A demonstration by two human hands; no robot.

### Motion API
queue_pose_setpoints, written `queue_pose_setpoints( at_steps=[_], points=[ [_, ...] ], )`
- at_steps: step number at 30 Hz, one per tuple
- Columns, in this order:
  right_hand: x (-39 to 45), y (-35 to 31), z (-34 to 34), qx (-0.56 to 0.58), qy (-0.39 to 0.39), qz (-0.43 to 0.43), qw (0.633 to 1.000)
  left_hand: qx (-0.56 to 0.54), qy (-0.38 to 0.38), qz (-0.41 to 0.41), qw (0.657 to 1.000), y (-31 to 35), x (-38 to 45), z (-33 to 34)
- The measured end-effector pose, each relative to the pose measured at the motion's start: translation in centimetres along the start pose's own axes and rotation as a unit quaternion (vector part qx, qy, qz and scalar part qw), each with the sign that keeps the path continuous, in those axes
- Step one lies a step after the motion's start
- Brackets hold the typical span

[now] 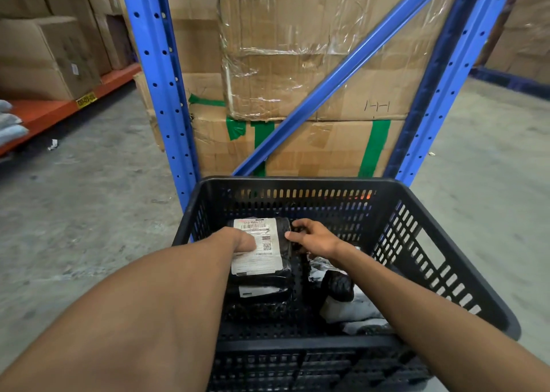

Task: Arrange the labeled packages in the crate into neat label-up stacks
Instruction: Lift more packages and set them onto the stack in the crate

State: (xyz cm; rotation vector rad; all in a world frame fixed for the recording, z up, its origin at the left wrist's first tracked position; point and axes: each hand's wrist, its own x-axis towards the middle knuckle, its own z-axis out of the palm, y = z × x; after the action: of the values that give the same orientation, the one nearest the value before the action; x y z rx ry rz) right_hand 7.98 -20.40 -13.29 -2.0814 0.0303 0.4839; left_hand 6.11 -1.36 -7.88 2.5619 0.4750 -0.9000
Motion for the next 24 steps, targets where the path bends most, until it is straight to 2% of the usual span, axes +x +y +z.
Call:
queue_pose_setpoints(
  at_steps=[4, 7, 9, 10, 12, 14, 15, 20, 24],
  points=[
    [-1.3, 0.1, -2.4, -0.083, -0.031, -0.038, 0.995, -0.066, 0.094, -0.004, 0.993, 2.1, 0.3, 1.3],
    [-2.8, 0.2, -5.1, -0.169, -0.095, -0.013, 0.981, -0.021, 0.148, 0.076, 0.986, 4.1, 0.8, 1.7],
    [-3.9, 0.0, -7.3, -0.266, -0.140, 0.039, 0.953, -0.036, 0.175, 0.145, 0.973, 5.7, 0.8, 1.7],
    [-4.5, -0.1, -8.3, -0.312, -0.158, 0.068, 0.935, -0.074, 0.164, 0.177, 0.968, 6.6, 0.7, 1.8],
    [-5.3, 0.0, -9.8, -0.365, -0.167, 0.106, 0.910, -0.161, 0.067, 0.213, 0.961, 8.2, 0.4, 2.4],
    [-5.7, 0.3, -10.4, -0.383, -0.147, 0.106, 0.906, -0.157, -0.058, 0.202, 0.965, 9.6, -0.1, 3.6],
    [-5.8, 0.5, -10.4, -0.385, -0.129, 0.100, 0.908, -0.131, -0.091, 0.186, 0.969, 10.0, -0.2, 4.3],
    [-4.6, 2.9, -9.5, -0.378, -0.059, 0.103, 0.918, -0.037, -0.097, 0.156, 0.982, 10.9, 0.5, 7.6],
    [-2.6, 4.5, -8.6, -0.367, -0.058, 0.138, 0.918, -0.072, -0.112, 0.126, 0.983, 11.3, 2.0, 8.7]
  ],
)
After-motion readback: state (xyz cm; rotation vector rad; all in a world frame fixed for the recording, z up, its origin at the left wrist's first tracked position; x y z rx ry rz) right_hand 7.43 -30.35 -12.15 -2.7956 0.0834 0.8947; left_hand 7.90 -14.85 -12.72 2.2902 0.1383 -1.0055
